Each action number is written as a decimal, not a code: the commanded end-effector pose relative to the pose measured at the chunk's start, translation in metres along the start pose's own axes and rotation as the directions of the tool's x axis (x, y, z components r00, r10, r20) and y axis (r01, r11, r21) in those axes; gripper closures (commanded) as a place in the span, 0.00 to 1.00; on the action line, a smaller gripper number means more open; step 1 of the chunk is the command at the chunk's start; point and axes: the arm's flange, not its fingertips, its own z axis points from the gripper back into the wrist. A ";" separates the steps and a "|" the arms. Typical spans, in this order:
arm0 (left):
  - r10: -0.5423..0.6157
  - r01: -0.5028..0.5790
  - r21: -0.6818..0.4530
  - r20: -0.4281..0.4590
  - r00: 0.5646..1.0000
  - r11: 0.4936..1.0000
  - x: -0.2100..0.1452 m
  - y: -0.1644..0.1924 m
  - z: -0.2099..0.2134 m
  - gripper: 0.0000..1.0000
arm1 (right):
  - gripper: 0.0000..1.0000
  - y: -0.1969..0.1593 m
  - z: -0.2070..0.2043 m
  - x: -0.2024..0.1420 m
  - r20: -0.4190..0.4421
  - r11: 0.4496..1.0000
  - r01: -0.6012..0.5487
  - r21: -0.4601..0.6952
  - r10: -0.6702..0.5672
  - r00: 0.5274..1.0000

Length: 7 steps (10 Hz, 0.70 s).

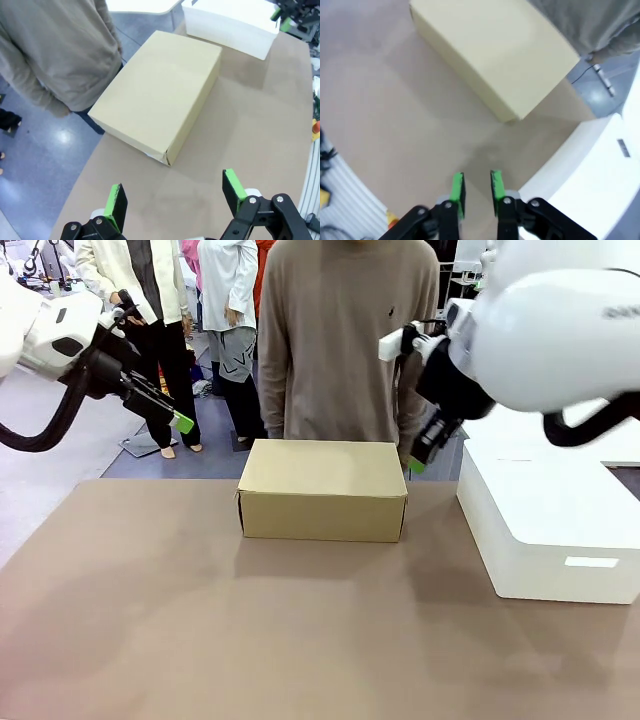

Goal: Pack the shoes into the box.
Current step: Press down on the lid of the Shoes Box.

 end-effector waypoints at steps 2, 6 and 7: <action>0.005 -0.005 0.005 -0.006 1.000 1.000 -0.001 0.000 0.001 0.00 | 0.00 0.020 0.007 -0.044 -0.019 1.000 0.012 0.023 -0.012 1.000; 0.005 -0.005 0.005 -0.006 1.000 1.000 -0.001 0.000 0.001 0.00 | 0.00 0.038 0.002 -0.075 -0.040 0.998 0.032 0.046 -0.030 0.999; 0.005 -0.005 0.005 -0.006 1.000 1.000 -0.001 0.000 0.001 0.00 | 0.00 0.041 0.000 -0.078 -0.047 0.998 0.031 0.050 -0.028 0.998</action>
